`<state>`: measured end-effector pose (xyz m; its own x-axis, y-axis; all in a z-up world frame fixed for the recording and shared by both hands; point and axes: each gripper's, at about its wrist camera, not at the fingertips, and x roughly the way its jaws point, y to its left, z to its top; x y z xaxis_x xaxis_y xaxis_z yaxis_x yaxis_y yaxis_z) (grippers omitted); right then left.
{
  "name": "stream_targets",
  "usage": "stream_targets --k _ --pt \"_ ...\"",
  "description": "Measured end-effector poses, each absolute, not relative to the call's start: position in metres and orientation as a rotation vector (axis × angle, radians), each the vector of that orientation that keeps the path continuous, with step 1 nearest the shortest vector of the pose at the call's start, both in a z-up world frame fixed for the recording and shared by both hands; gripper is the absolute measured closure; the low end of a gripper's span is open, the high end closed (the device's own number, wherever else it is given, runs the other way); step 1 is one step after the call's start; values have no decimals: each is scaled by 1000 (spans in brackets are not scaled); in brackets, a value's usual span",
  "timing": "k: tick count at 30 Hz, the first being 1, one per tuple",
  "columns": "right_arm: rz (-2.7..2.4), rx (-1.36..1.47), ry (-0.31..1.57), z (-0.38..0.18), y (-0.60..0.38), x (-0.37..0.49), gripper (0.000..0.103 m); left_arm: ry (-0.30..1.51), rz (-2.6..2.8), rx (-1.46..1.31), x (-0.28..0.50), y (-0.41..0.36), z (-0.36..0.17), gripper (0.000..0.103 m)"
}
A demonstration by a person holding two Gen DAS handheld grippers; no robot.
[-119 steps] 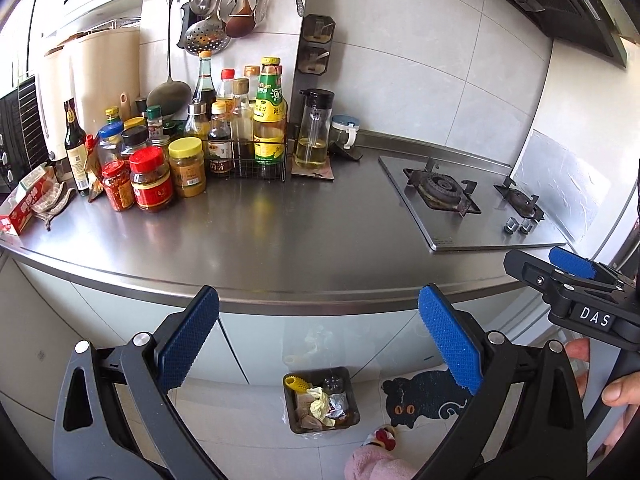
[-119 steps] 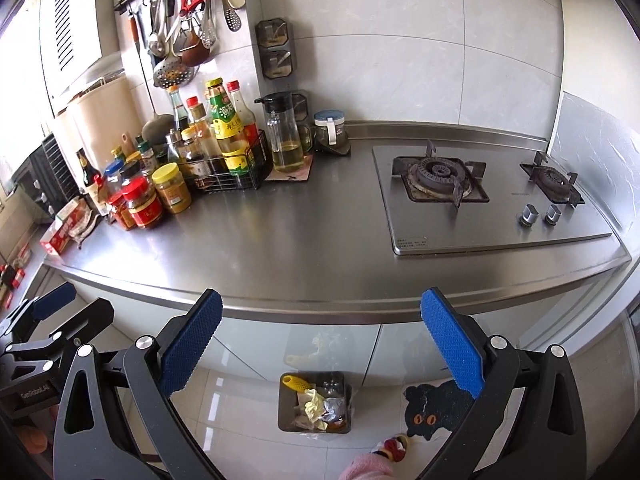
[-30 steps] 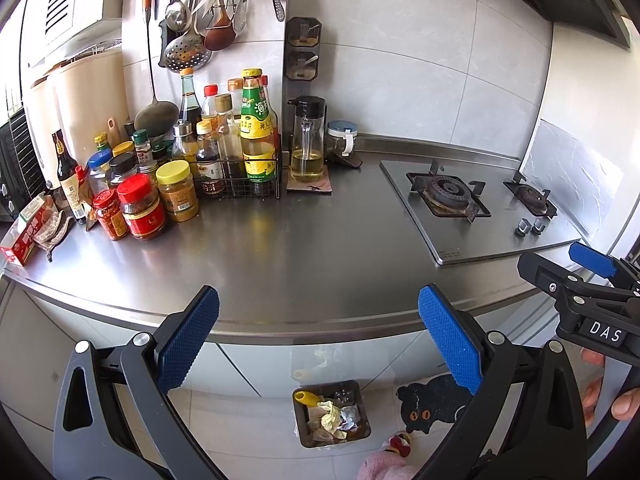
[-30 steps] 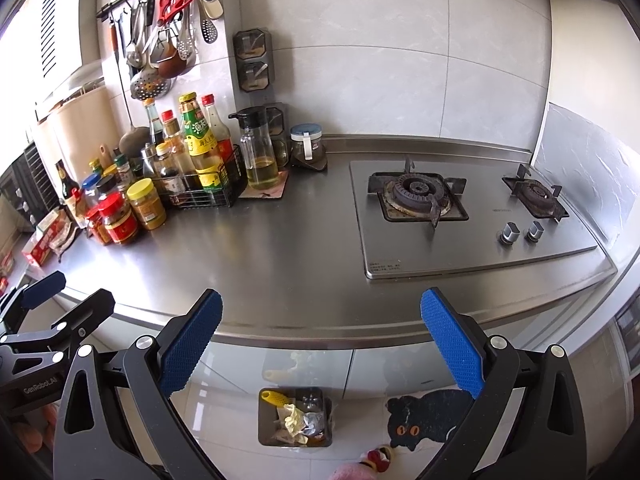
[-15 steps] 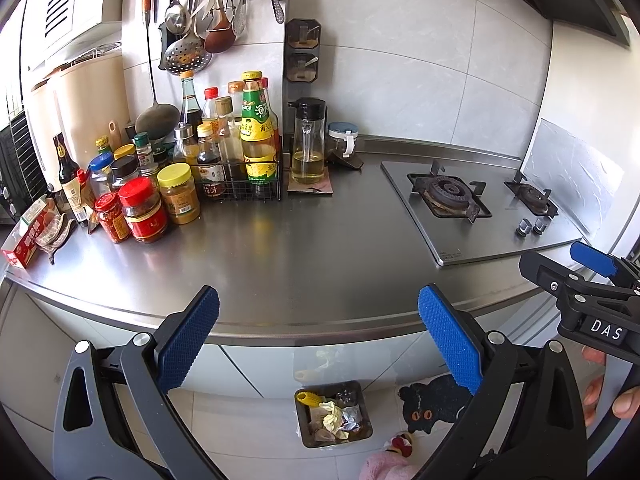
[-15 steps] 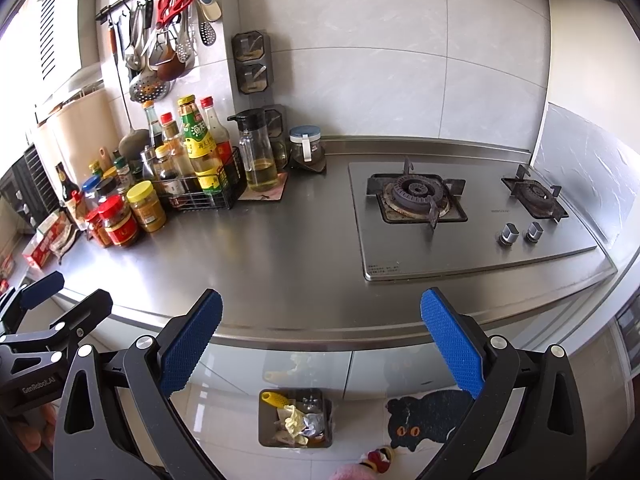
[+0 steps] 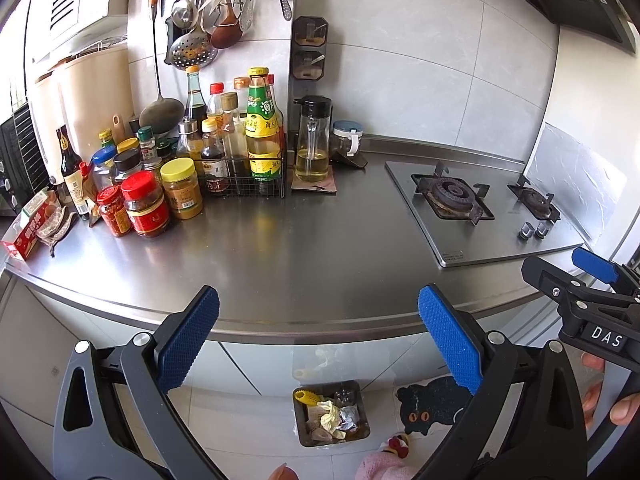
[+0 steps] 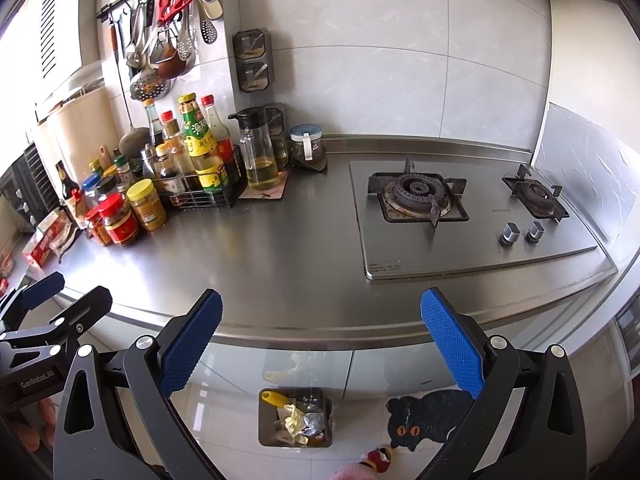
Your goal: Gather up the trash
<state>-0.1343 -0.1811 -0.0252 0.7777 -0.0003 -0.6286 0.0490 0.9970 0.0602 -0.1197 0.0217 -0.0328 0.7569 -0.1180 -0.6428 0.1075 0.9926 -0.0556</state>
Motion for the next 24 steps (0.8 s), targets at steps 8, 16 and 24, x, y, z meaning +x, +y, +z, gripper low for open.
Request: stream_targets --k 8,16,24 --pt "-5 91 682 -28 -181 -133 3 699 -67 -17 -119 24 -31 8" --pt "-3 88 686 -30 -180 -134 3 694 -27 -21 -119 26 -31 8" --pt "5 87 688 -30 -178 -135 3 656 -36 -32 -124 26 -28 8"
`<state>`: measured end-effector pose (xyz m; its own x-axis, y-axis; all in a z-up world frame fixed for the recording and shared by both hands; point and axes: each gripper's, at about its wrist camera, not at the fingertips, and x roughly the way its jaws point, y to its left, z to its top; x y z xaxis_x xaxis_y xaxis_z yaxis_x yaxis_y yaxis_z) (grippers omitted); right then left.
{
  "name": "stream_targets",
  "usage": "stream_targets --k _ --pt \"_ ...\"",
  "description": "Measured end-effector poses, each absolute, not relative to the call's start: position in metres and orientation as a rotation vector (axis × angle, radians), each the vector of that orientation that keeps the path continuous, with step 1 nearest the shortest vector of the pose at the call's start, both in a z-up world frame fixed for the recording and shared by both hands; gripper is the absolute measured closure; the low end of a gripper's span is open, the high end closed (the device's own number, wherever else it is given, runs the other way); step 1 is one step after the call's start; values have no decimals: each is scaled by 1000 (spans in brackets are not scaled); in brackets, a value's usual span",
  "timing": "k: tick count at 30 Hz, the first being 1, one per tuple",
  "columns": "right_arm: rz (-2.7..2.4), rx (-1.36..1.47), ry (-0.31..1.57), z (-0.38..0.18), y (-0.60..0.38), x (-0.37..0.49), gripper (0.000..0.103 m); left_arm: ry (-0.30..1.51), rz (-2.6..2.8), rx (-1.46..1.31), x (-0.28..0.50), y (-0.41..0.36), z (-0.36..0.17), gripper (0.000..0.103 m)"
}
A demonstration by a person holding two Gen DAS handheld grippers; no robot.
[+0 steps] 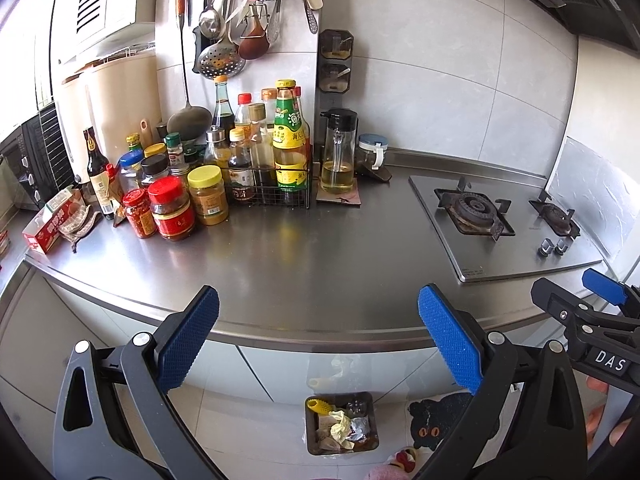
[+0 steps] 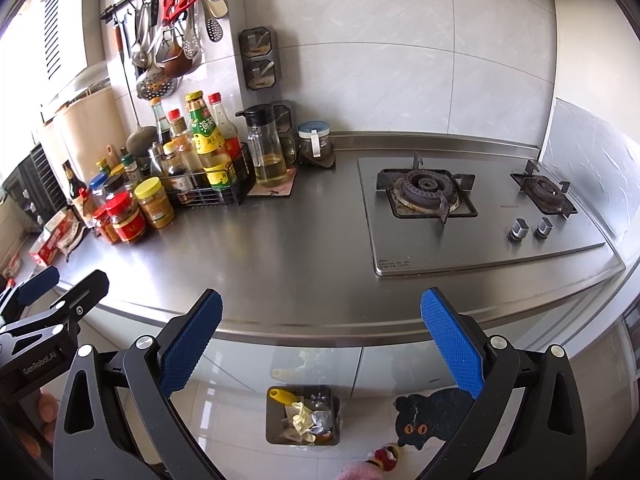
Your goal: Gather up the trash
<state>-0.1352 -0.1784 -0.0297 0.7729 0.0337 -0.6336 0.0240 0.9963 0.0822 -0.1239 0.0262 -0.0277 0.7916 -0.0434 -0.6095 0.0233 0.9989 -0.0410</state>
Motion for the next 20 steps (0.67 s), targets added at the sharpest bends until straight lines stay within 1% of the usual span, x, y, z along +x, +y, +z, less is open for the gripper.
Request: stream_targets --k 20 --pt "5 92 685 -28 -182 -137 3 663 -28 18 -128 21 -24 8"
